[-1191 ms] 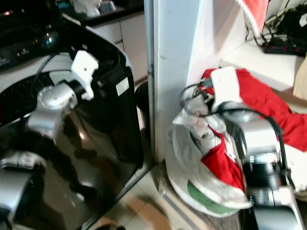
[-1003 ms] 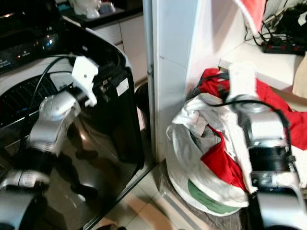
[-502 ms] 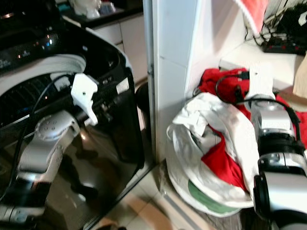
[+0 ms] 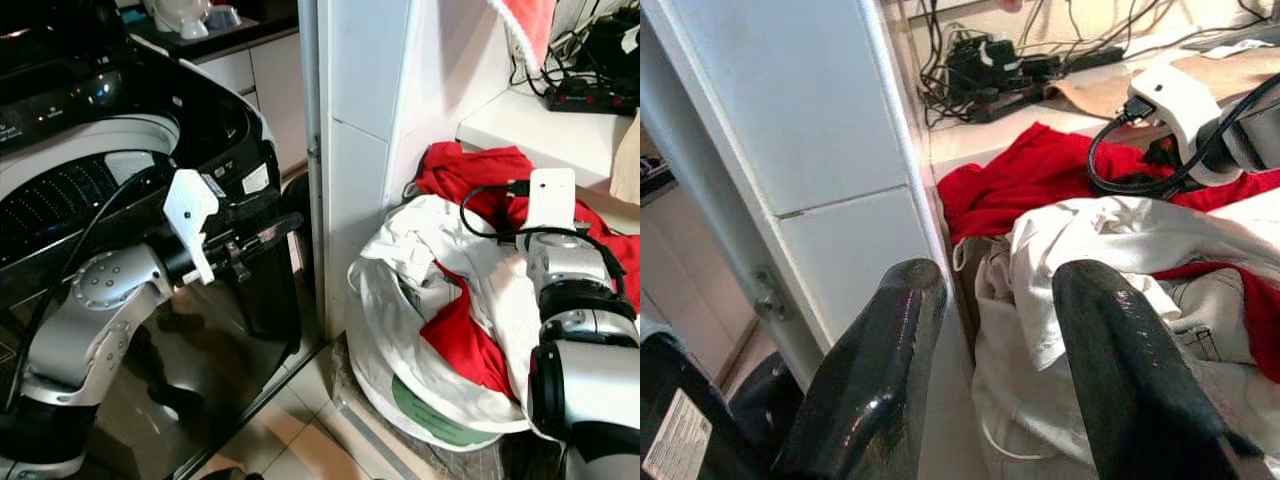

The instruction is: Clothes washing

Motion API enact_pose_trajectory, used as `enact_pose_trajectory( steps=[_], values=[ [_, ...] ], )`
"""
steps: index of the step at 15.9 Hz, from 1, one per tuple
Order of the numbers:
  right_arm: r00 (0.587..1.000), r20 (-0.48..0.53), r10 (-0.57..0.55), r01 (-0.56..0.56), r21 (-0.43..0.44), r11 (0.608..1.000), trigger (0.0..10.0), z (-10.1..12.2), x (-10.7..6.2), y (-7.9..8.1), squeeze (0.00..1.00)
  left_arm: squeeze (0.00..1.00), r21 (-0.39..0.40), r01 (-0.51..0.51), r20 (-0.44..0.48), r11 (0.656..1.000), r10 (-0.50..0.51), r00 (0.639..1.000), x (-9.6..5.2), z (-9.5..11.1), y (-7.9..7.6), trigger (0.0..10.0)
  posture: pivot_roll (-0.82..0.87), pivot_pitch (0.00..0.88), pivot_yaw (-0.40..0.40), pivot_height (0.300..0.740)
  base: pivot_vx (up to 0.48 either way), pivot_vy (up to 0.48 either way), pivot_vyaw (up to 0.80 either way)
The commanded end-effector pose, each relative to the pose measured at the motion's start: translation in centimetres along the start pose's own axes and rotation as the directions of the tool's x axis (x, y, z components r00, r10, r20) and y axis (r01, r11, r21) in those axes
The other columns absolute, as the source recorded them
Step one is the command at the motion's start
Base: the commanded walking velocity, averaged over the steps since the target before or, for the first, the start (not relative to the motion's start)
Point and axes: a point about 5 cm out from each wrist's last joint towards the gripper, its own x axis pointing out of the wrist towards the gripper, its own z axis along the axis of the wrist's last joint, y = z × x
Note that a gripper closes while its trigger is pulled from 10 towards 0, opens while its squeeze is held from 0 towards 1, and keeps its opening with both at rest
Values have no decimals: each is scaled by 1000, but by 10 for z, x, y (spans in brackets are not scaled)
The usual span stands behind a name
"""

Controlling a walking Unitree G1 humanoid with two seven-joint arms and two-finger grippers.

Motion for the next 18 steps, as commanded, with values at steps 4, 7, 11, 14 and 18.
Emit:
enact_pose_trajectory(
  steps=[4, 7, 11, 14, 18],
  values=[
    [999, -48, 25, -23, 37, 999, 0, -9, 1, -1, 0, 0, -47, 86, 40, 995, -84, 996, -3, 6, -11, 10000, -43, 0, 72, 740, 0, 0, 0],
    [999, -38, 27, -26, 26, 999, 0, -7, 1, -1, 0, 0, -52, 106, 47, 993, -103, 994, -2, 6, -15, 10000, -46, 0, 73, 740, 0, 0, 0],
    [999, -27, 42, -41, 34, 999, 0, -5, 1, 1, 0, 0, -53, 110, 37, 993, -108, 993, -3, 4, -15, 10000, -50, 0, 77, 740, 0, 0, 0],
    [999, -23, 47, -46, 36, 998, 0, -5, 1, 2, 0, 0, -50, 108, 37, 993, -106, 994, -2, 5, -15, 10000, -51, 0, 76, 740, 0, 0, 0],
    [999, 11, 49, -49, 46, 998, 0, 3, 1, 1, 0, 0, -46, 100, 35, 994, -98, 995, -3, 5, -13, 10000, -52, 0, 78, 740, 0, 0, 0]
  ],
)
